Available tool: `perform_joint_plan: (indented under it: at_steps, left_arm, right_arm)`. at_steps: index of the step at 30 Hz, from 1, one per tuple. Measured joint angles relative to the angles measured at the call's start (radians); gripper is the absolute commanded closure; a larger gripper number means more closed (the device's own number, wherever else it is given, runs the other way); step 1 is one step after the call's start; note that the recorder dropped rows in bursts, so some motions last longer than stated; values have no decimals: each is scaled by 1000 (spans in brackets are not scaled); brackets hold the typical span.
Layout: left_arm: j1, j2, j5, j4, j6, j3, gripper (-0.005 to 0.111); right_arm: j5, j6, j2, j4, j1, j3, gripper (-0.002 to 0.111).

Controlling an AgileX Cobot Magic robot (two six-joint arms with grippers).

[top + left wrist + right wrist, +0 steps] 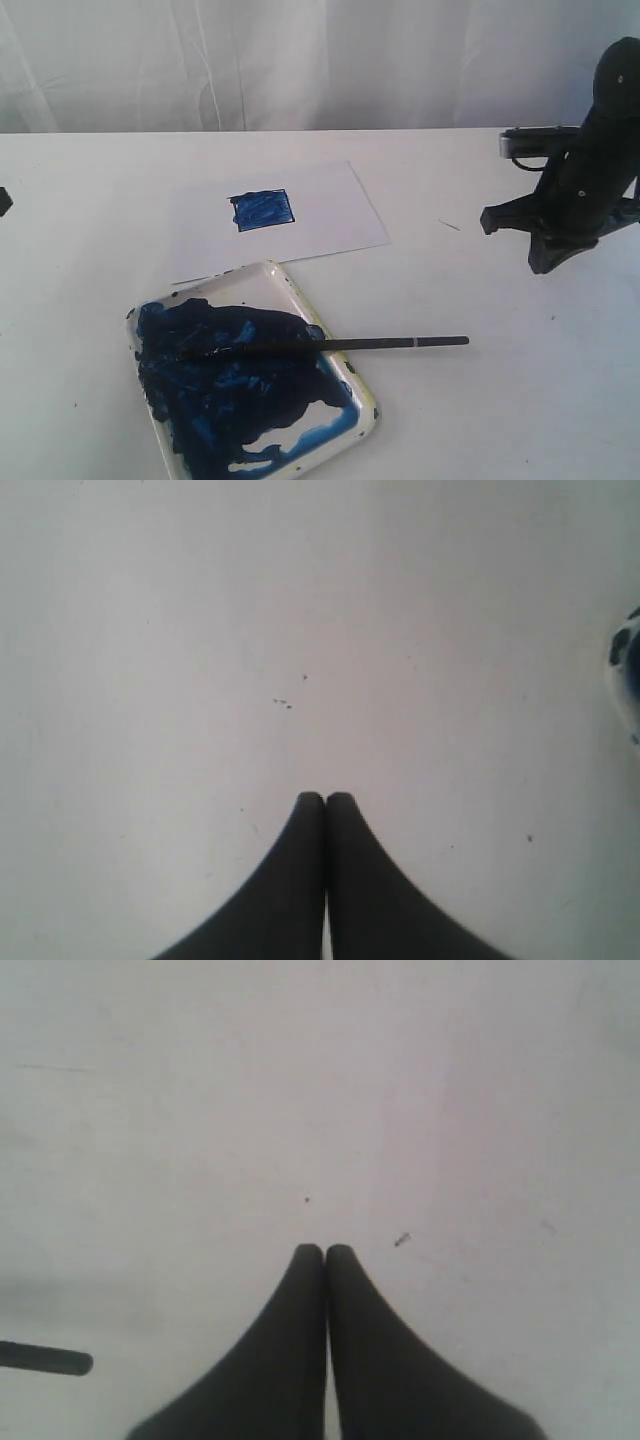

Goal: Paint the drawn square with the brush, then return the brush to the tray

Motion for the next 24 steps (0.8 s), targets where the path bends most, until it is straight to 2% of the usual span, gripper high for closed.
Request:
perform_joint_plan:
  at_steps: [9, 17, 24]
  left_arm:
    - [0, -210, -131, 35, -12, 188, 107]
    - [0, -362, -145, 51, -20, 245, 107]
    - [0, -629, -177, 67, -27, 323, 107]
  right_arm:
    - [128, -14, -85, -6, -109, 0, 108]
    - [95, -32, -277, -17, -97, 104, 108]
    - [41, -79, -609, -15, -54, 263, 108]
